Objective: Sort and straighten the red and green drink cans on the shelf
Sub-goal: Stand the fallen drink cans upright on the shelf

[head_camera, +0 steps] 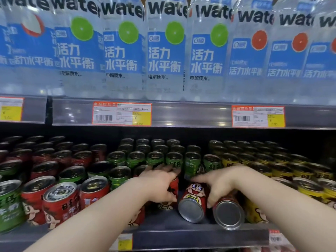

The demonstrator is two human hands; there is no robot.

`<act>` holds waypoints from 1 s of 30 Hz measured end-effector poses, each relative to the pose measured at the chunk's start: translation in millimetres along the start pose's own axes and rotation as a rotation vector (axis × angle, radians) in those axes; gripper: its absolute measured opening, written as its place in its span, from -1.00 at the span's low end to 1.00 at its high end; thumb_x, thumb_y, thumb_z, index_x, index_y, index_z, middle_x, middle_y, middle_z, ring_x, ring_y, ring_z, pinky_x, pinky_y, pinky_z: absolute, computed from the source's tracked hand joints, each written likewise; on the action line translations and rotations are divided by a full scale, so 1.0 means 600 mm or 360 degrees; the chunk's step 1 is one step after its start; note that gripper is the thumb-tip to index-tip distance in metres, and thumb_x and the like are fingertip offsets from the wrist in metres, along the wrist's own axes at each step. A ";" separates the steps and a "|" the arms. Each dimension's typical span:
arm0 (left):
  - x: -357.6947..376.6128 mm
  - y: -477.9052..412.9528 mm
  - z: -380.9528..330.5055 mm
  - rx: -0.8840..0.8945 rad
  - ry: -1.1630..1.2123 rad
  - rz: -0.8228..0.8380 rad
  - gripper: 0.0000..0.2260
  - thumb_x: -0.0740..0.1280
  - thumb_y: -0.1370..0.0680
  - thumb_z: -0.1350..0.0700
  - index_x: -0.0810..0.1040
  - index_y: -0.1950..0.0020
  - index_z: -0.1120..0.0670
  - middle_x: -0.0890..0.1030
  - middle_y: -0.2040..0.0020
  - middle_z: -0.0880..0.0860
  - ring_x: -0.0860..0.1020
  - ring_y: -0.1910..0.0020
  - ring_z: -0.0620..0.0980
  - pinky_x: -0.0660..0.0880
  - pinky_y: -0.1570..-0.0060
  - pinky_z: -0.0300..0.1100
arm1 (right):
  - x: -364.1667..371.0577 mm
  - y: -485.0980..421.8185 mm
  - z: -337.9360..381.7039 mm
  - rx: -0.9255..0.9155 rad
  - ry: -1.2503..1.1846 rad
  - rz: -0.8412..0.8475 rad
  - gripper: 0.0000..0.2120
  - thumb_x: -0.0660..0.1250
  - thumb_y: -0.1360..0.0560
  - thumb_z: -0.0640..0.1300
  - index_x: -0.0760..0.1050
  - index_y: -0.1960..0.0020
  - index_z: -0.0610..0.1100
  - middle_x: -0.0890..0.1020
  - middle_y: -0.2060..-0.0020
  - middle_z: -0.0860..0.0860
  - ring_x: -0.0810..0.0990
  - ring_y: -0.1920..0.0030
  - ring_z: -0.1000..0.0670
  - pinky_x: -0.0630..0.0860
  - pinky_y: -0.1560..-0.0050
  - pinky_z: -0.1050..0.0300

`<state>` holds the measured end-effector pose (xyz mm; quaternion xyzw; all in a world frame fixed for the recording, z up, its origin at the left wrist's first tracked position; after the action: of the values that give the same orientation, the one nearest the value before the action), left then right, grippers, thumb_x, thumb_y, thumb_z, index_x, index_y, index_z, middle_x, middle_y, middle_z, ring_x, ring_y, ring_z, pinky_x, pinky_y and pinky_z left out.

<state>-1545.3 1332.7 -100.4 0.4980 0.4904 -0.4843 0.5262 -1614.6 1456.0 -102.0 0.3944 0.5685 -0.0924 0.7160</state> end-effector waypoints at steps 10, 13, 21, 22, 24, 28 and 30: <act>-0.003 0.004 0.029 -0.0103 0.0050 -0.0106 -0.35 0.24 -0.49 -0.21 0.03 -0.50 -0.14 0.11 -0.52 -0.02 0.14 -0.47 0.09 0.08 -0.44 0.02 | -0.002 -0.015 0.026 -0.0081 0.0343 -0.0358 -0.09 0.51 -0.22 0.17 0.15 -0.45 0.12 0.29 -0.42 0.08 0.29 -0.40 -0.04 0.35 -0.32 0.03; 0.001 0.002 0.031 -0.0127 0.0066 -0.0101 -0.34 0.24 -0.50 -0.20 0.02 -0.51 -0.11 0.10 -0.52 0.01 0.13 -0.48 0.11 0.10 -0.44 0.02 | -0.001 -0.016 0.028 -0.0071 0.0367 -0.0336 -0.16 0.51 -0.28 0.04 0.17 -0.44 0.08 0.35 -0.39 0.04 0.33 -0.36 -0.06 0.39 -0.29 0.03; 0.006 0.000 0.035 -0.0129 0.0138 -0.0070 -0.36 0.24 -0.52 -0.06 -0.02 -0.51 -0.10 0.08 -0.53 0.02 0.11 -0.48 0.10 0.09 -0.44 0.00 | -0.021 0.006 0.043 -0.0182 0.0073 -0.0400 -0.24 0.53 -0.23 0.05 0.24 -0.33 0.08 0.42 -0.21 0.06 0.46 -0.14 0.01 0.47 -0.15 0.08; 0.007 -0.001 0.035 -0.0129 0.0142 -0.0066 -0.35 0.24 -0.51 -0.03 -0.02 -0.51 -0.10 0.08 -0.53 0.02 0.11 -0.48 0.10 0.09 -0.44 -0.01 | -0.024 0.009 0.047 -0.0205 -0.0019 -0.0415 -0.23 0.53 -0.23 0.04 0.23 -0.34 0.07 0.42 -0.19 0.08 0.46 -0.13 0.03 0.48 -0.15 0.10; 0.008 0.001 0.037 -0.0138 0.0172 -0.0060 -0.34 0.24 -0.49 0.05 -0.03 -0.51 -0.12 0.07 -0.53 0.01 0.10 -0.49 0.09 0.10 -0.44 -0.02 | -0.029 0.015 0.059 -0.0251 -0.0193 -0.0469 -0.19 0.54 -0.25 0.01 0.19 -0.37 0.04 0.41 -0.17 0.09 0.46 -0.12 0.05 0.48 -0.13 0.14; 0.001 0.003 0.040 -0.0134 0.0355 -0.0106 -0.40 0.17 -0.49 0.06 0.04 -0.51 -0.12 0.11 -0.53 0.01 0.11 -0.49 0.04 0.11 -0.44 -0.03 | -0.013 0.020 0.098 -0.0295 -0.0412 -0.0681 -0.14 0.55 -0.25 0.00 0.15 -0.40 -0.01 0.36 -0.26 0.04 0.40 -0.18 0.07 0.41 -0.18 0.21; -0.005 0.003 0.042 -0.0106 0.0481 -0.0149 -0.51 0.04 -0.54 -0.09 0.14 -0.48 -0.12 0.18 -0.52 0.00 0.16 -0.47 0.01 0.15 -0.42 -0.05 | -0.005 0.025 0.110 -0.0352 -0.0467 -0.0738 -0.17 0.54 -0.26 0.03 0.17 -0.39 0.00 0.34 -0.27 0.03 0.38 -0.22 0.06 0.38 -0.22 0.22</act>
<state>-1542.7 1308.0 -96.8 0.5242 0.6025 -0.4112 0.4395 -1558.2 1421.1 -89.9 0.1560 0.5405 -0.2473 0.7889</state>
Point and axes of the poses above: each hand's wrist, its own y-axis away from the middle knuckle, its own x-axis out of the palm, z = x × y, the point moved 7 cm from there along -y, towards the middle knuckle
